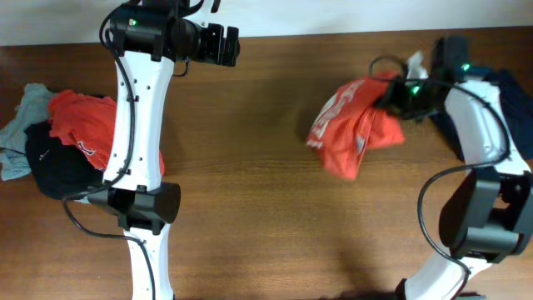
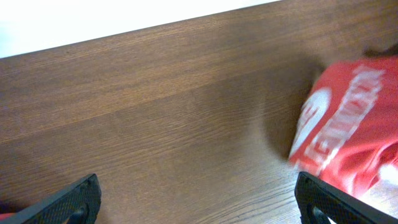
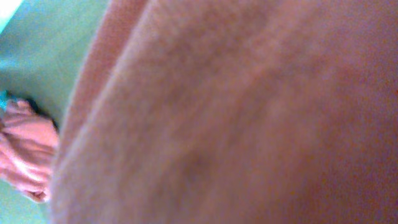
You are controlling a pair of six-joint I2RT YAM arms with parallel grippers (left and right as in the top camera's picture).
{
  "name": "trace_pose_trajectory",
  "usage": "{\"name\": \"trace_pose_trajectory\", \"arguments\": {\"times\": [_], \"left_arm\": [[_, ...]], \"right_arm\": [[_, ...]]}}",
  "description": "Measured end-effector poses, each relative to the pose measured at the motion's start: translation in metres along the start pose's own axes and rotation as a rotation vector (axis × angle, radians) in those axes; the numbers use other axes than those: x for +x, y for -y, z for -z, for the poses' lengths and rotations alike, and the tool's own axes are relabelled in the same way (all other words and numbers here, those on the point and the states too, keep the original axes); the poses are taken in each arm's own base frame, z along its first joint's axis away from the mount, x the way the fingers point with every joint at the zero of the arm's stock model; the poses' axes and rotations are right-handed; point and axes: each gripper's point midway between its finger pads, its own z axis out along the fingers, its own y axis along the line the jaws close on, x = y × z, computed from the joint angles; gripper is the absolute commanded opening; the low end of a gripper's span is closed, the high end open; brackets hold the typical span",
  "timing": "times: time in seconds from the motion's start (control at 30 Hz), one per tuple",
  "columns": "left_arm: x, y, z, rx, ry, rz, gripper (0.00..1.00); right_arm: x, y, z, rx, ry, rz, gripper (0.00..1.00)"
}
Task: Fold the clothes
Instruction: 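Carry the bundle right and place it on the navy garment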
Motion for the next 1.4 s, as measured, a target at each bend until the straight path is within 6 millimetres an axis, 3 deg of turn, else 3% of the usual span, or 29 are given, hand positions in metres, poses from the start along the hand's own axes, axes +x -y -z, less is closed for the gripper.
{"name": "trace_pose_trajectory", "arguments": {"times": [0.13, 0.23, 0.6, 0.8, 1.03, 1.13, 1.33, 1.4], "left_arm": [[0.0, -0.001, 0.0, -0.005, 0.0, 0.0, 0.99], [0.0, -0.001, 0.0, -0.005, 0.0, 0.0, 0.99], [0.0, -0.001, 0.0, -0.005, 0.0, 0.0, 0.99], [0.001, -0.001, -0.003, -0.005, -0.007, 0.001, 0.99], [0.014, -0.005, -0.021, -0.005, -0.069, 0.013, 0.99], [0.014, -0.005, -0.022, -0.005, -0.071, 0.013, 0.99], [0.011, 0.001, -0.023, 0.001, -0.059, 0.001, 0.99], [0.008, 0.004, -0.024, 0.005, -0.048, -0.005, 0.99]], "right_arm": [[-0.038, -0.009, 0.037, 0.03, 0.132, 0.037, 0.04], [-0.058, -0.001, 0.06, 0.049, 0.207, 0.017, 0.04], [-0.1, 0.095, 0.132, 0.138, 0.414, -0.149, 0.04], [-0.123, 0.122, 0.162, 0.155, 0.54, -0.161, 0.04], [-0.131, 0.145, 0.177, 0.169, 0.595, -0.195, 0.04], [-0.132, 0.175, 0.175, 0.186, 0.593, -0.248, 0.04], [-0.119, 0.259, 0.157, 0.228, 0.542, -0.406, 0.04], [-0.112, 0.283, 0.151, 0.241, 0.527, -0.455, 0.15]]}}
